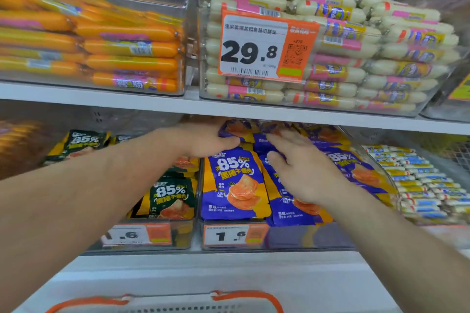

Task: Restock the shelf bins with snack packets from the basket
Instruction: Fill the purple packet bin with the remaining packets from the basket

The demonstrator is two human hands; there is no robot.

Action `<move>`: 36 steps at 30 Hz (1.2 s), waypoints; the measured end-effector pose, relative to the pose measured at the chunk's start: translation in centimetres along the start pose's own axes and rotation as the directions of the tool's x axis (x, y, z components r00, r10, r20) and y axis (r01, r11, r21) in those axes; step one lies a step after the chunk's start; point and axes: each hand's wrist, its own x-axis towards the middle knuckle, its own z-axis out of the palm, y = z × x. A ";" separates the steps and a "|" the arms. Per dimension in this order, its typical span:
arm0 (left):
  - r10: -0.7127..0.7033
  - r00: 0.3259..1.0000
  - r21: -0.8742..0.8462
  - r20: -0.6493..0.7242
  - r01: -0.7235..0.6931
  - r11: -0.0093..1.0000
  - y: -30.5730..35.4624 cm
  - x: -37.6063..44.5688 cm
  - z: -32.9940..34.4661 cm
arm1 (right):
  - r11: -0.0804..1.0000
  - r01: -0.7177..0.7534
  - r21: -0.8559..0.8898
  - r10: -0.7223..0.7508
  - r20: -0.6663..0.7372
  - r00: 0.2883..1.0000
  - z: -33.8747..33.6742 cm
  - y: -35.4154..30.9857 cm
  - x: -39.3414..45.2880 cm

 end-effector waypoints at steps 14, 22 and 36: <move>0.260 0.965 0.391 0.020 -0.247 0.887 4.2 -9.5 3.9 | 0.972 0.144 -0.184 -0.109 0.185 0.977 0.4 1.1 -5.5; 0.215 0.977 0.394 0.000 -0.197 0.898 3.5 -8.2 4.1 | 0.947 0.208 -0.243 -0.134 0.289 0.948 -2.0 1.5 -3.7; 0.155 0.987 0.333 0.031 -0.156 0.930 4.1 -7.7 3.3 | 0.973 0.170 -0.156 -0.112 0.323 0.940 -2.4 2.0 -2.5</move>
